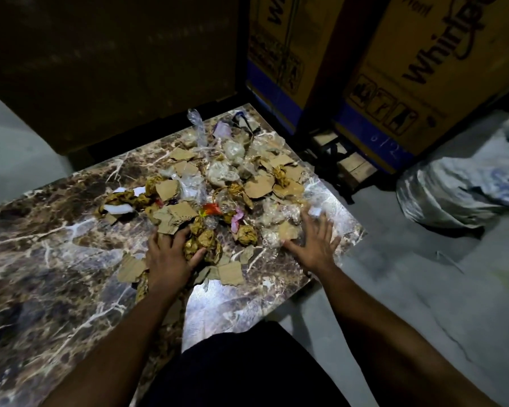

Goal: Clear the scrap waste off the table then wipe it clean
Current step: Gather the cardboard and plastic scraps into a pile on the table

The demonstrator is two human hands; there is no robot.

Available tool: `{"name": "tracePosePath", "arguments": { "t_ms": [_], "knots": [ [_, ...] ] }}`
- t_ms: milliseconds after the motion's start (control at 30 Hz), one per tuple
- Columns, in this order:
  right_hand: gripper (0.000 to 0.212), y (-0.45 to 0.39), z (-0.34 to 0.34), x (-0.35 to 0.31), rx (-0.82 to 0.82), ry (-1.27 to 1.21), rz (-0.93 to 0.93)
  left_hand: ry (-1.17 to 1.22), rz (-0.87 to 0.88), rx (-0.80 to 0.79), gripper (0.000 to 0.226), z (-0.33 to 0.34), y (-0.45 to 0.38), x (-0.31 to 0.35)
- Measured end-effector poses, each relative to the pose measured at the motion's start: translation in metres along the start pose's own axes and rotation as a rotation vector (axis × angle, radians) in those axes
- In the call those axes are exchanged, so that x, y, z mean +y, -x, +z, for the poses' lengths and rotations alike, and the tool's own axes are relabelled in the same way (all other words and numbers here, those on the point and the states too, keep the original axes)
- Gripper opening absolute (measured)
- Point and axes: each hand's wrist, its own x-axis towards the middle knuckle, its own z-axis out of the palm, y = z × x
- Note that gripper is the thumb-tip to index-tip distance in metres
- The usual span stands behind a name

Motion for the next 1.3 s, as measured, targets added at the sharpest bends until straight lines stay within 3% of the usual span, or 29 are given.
{"name": "tracePosePath", "arguments": {
  "t_ms": [233, 500, 733, 1000, 1200, 1300],
  "knots": [
    [0.084, -0.007, 0.018, -0.049, -0.047, -0.183, -0.223, -0.027, -0.021, -0.019, 0.07, 0.002, -0.002, 0.0],
    [0.09, -0.001, 0.049, -0.112, -0.178, -0.604, -0.208, -0.064, -0.057, -0.055, 0.07, 0.005, -0.006, -0.003],
    [0.083, 0.004, 0.059, -0.146, -0.054, -0.831, -0.139, -0.04, -0.076, -0.084, 0.072, 0.0, -0.004, -0.003],
    [0.074, 0.006, 0.053, -0.193, -0.068, -0.689, -0.324, -0.015, -0.097, -0.15, 0.078, -0.006, -0.001, 0.002],
    [0.066, 0.017, 0.057, -0.222, -0.062, -0.351, -0.503, -0.021, -0.077, -0.212, 0.072, -0.011, 0.002, 0.007],
    [0.051, 0.027, 0.062, -0.235, -0.101, -0.074, -0.656, -0.069, -0.107, -0.276, 0.052, -0.013, -0.001, 0.007]
  ]
}}
